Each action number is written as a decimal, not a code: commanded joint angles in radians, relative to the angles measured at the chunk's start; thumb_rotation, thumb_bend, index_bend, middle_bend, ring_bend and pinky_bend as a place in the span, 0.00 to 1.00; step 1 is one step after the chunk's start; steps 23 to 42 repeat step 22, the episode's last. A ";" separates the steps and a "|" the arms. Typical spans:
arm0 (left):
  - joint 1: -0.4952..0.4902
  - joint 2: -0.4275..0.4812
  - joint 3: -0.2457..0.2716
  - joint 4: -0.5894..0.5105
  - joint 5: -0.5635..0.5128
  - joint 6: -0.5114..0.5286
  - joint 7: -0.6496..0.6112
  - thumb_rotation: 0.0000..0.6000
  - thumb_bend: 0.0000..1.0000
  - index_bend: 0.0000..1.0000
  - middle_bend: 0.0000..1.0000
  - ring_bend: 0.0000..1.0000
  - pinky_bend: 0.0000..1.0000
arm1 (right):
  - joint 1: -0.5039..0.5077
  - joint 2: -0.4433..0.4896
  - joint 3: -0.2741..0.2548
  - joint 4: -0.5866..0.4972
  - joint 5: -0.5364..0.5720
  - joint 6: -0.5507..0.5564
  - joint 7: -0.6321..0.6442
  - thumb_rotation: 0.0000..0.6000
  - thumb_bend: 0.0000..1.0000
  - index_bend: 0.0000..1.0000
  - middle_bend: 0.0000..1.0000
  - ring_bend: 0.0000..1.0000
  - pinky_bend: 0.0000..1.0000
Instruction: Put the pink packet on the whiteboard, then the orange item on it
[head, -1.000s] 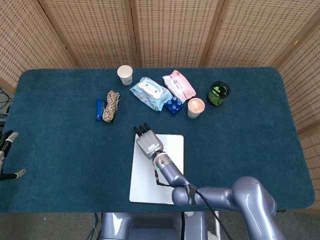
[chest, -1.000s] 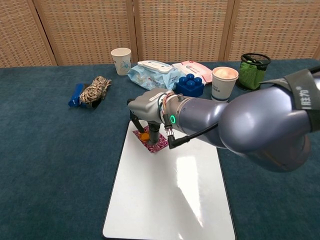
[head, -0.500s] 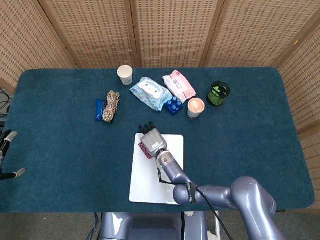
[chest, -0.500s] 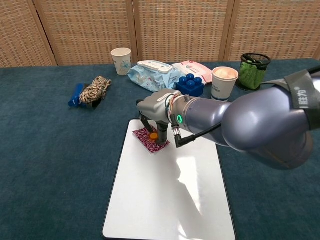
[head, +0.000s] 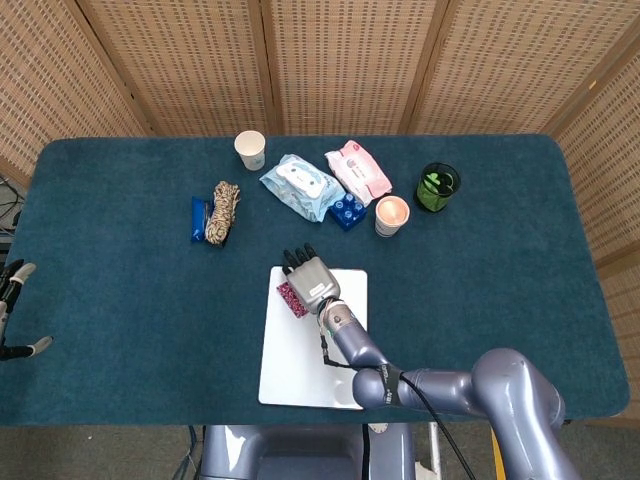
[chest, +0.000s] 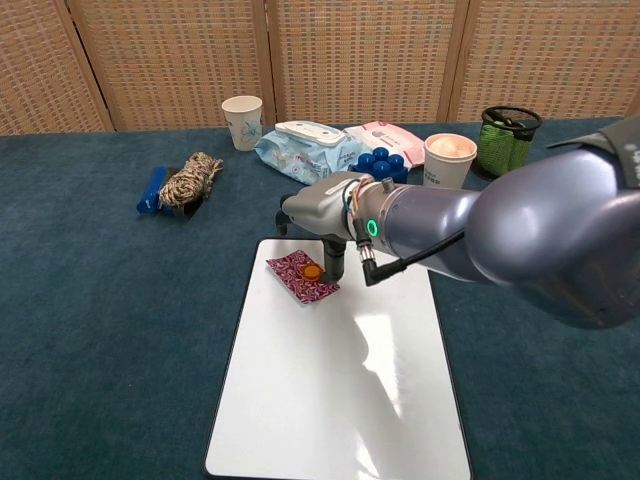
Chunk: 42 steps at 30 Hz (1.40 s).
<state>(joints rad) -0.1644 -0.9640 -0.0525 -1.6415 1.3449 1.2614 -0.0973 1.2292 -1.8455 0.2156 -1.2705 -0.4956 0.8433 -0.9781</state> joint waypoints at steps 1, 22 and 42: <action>0.002 0.002 0.001 -0.002 0.005 0.004 -0.005 1.00 0.00 0.00 0.00 0.00 0.00 | -0.006 0.043 0.011 -0.070 -0.006 0.041 0.008 1.00 0.36 0.15 0.00 0.00 0.02; 0.040 -0.022 0.026 0.033 0.140 0.128 -0.048 1.00 0.00 0.00 0.00 0.00 0.00 | -0.621 0.671 -0.278 -0.464 -0.755 0.676 0.589 1.00 0.00 0.00 0.00 0.00 0.02; 0.040 -0.022 0.026 0.033 0.140 0.128 -0.048 1.00 0.00 0.00 0.00 0.00 0.00 | -0.621 0.671 -0.278 -0.464 -0.755 0.676 0.589 1.00 0.00 0.00 0.00 0.00 0.02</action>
